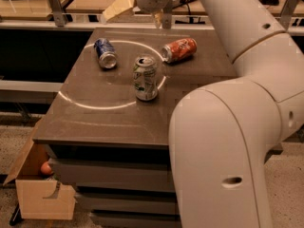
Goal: Place pepsi can upright
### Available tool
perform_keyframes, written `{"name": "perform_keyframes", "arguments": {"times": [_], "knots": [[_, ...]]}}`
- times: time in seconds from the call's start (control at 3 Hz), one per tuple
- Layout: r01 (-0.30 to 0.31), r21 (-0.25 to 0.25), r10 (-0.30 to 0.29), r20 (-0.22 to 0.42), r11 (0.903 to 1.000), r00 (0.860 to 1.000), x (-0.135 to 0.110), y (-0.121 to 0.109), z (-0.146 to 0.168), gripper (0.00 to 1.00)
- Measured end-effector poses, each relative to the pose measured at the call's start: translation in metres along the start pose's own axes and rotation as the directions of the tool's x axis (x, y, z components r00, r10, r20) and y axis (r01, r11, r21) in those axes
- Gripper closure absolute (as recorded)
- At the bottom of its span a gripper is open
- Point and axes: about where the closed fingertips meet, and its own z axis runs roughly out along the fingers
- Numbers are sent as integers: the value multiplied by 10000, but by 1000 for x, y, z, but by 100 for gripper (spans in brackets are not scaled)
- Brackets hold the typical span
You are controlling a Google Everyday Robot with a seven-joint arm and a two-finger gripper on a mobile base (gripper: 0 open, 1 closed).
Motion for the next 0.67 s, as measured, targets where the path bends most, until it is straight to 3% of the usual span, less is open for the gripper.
{"name": "perform_keyframes", "arguments": {"times": [0.33, 0.67], "knots": [[-300, -157, 298, -130, 9994, 9995, -7, 5, 23, 0], [-306, 23, 307, -527, 9995, 9981, -12, 14, 52, 0]]}}
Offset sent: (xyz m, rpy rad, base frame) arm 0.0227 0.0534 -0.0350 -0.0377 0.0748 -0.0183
